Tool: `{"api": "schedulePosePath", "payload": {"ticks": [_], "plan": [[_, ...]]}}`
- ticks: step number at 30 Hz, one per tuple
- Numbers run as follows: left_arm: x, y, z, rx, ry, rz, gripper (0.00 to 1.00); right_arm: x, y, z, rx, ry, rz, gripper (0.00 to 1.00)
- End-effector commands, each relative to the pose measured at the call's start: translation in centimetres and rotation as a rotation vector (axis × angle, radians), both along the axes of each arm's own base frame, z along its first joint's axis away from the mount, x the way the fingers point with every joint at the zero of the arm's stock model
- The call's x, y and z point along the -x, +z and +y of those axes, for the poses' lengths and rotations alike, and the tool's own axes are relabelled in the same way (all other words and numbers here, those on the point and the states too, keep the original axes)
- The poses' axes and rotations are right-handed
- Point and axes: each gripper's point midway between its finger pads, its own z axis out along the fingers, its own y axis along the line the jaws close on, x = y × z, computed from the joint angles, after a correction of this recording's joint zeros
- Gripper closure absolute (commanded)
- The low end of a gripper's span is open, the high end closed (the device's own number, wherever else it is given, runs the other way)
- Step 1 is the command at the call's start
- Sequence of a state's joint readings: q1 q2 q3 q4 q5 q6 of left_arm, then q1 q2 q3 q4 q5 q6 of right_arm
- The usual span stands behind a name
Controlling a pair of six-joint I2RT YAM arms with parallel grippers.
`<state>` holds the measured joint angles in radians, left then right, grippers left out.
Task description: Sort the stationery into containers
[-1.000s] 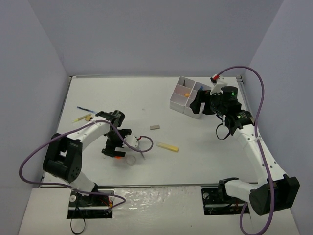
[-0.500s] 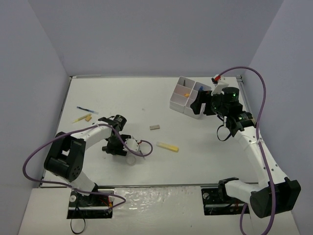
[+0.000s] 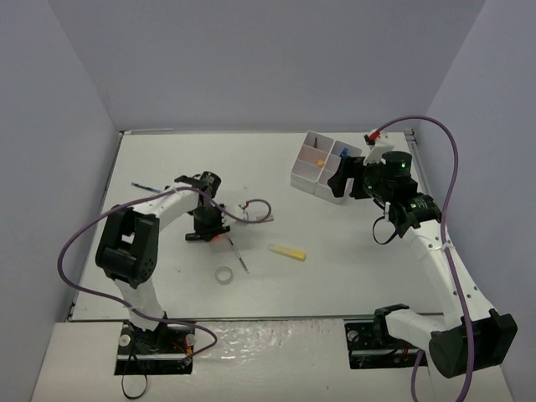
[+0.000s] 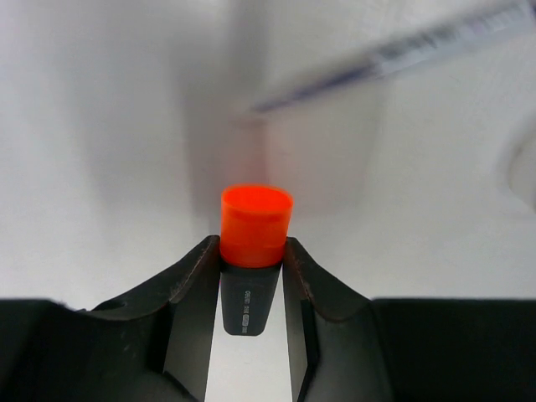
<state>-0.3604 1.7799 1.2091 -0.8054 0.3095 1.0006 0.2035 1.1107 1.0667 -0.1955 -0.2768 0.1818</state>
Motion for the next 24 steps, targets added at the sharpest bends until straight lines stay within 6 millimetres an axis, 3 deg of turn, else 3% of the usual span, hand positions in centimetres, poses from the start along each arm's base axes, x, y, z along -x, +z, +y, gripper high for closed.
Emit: {"api": "schedulePosePath", "payload": {"ticks": [1, 2, 3, 6, 8, 11, 13, 14, 16, 20, 24], "plan": [[-8.9, 10.4, -2.8, 0.253, 0.326, -0.200, 1.00, -0.7, 1.0, -0.5, 0.010, -0.034, -0.049, 0.20], [-9.9, 11.4, -3.1, 0.287, 0.389, -0.213, 1.00, -0.8, 1.0, -0.8, 0.015, -0.048, -0.050, 0.20], [-11.7, 13.7, -4.2, 0.366, 0.455, -0.254, 1.00, -1.0, 0.9, -1.1, 0.019, -0.069, -0.049, 0.20], [-18.2, 25.2, -8.5, 0.736, 0.585, -0.453, 1.00, -1.9, 0.9, -2.4, 0.031, -0.161, -0.043, 0.20], [-21.0, 31.5, -11.3, 0.977, 0.624, -0.544, 1.00, -2.3, 1.1, -2.9, 0.018, -0.207, -0.043, 0.20], [-23.2, 36.9, -15.6, 1.220, 0.618, -0.544, 1.00, -2.8, 1.9, -3.3, -0.005, -0.258, -0.057, 0.21], [-23.9, 38.9, -18.7, 1.369, 0.527, -0.566, 1.00, -3.1, 2.5, -4.0, -0.008, -0.305, -0.073, 0.21], [-23.3, 39.3, -20.7, 1.410, 0.461, -0.571, 1.00, -3.1, 3.0, -4.7, -0.014, -0.353, -0.085, 0.21], [-23.9, 37.9, -23.3, 1.454, 0.385, -0.593, 1.00, -3.1, 4.3, -5.7, -0.023, -0.421, -0.119, 0.22], [-23.4, 37.2, -27.1, 1.602, 0.245, -0.604, 1.00, -2.5, 5.9, -7.2, -0.057, -0.521, -0.170, 0.23], [-23.4, 34.4, -28.7, 1.636, 0.217, -0.537, 1.00, -1.6, 6.7, -7.8, -0.081, -0.551, -0.198, 0.24]]}}
